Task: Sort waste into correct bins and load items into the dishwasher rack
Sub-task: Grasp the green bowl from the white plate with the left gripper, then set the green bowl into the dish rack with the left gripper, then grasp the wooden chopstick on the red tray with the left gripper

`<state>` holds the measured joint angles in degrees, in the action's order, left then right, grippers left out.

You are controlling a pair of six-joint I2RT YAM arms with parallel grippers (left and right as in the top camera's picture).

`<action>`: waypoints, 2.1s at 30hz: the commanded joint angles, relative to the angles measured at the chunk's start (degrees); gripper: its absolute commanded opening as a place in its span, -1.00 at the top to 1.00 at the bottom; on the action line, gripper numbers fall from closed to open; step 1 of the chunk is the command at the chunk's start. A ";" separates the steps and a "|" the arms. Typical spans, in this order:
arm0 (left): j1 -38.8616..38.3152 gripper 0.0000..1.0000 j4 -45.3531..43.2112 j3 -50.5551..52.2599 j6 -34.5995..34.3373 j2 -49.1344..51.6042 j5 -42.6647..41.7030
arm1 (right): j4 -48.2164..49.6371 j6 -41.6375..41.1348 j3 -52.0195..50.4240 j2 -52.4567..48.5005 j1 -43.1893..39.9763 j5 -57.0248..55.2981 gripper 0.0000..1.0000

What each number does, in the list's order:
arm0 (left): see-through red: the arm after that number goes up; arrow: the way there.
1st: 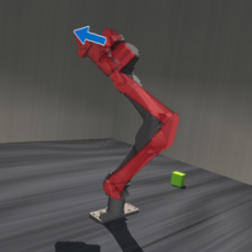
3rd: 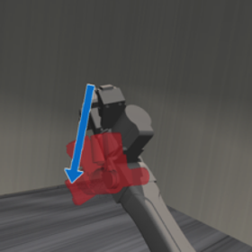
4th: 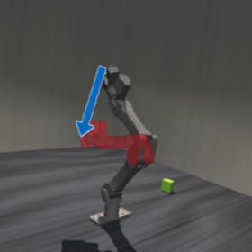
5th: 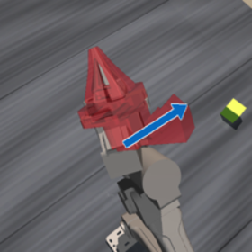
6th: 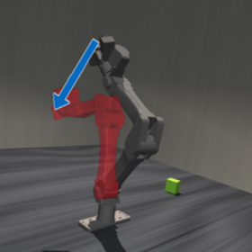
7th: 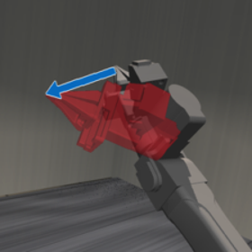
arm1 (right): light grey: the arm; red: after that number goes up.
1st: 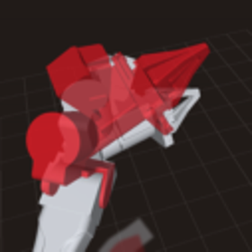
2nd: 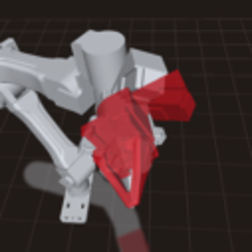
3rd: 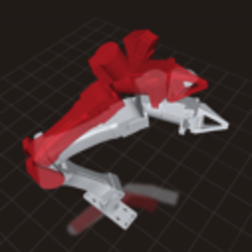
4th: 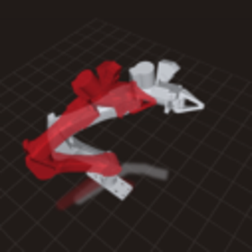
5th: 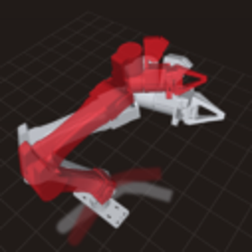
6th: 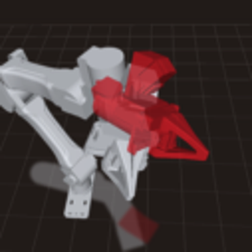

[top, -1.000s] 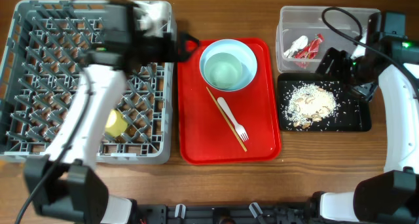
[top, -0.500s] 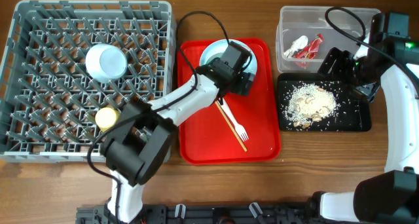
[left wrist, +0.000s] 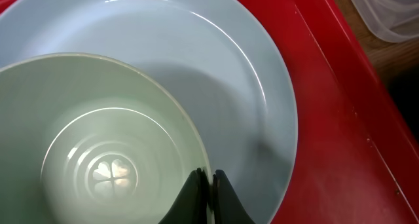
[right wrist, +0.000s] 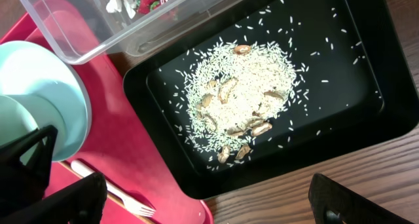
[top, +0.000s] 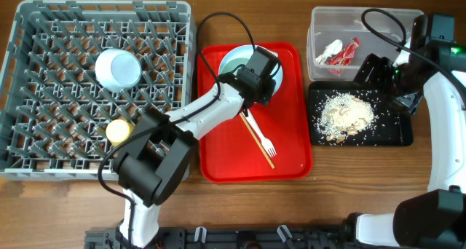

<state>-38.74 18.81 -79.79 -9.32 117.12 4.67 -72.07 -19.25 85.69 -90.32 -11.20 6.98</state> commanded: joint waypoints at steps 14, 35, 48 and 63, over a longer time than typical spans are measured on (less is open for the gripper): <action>38.01 0.92 0.44 -0.90 -4.92 -19.98 -53.94 | -0.70 0.17 0.09 1.29 -0.02 -1.03 -0.99; 60.48 0.55 -14.21 -0.90 -15.58 1.51 -78.07 | -1.73 0.11 0.09 1.29 -0.02 -0.59 -1.00; 63.73 -0.99 -26.67 -0.92 -24.37 -8.52 -81.00 | -2.19 -0.22 0.09 1.29 -0.02 -0.61 -1.00; 18.12 -1.00 31.28 -0.79 -10.64 -25.07 -24.06 | -2.19 1.22 0.09 1.29 -0.02 -0.59 -0.99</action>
<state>-14.37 48.80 -80.82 -21.17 93.10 -24.10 -74.32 -18.98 85.69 -90.28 -11.20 6.98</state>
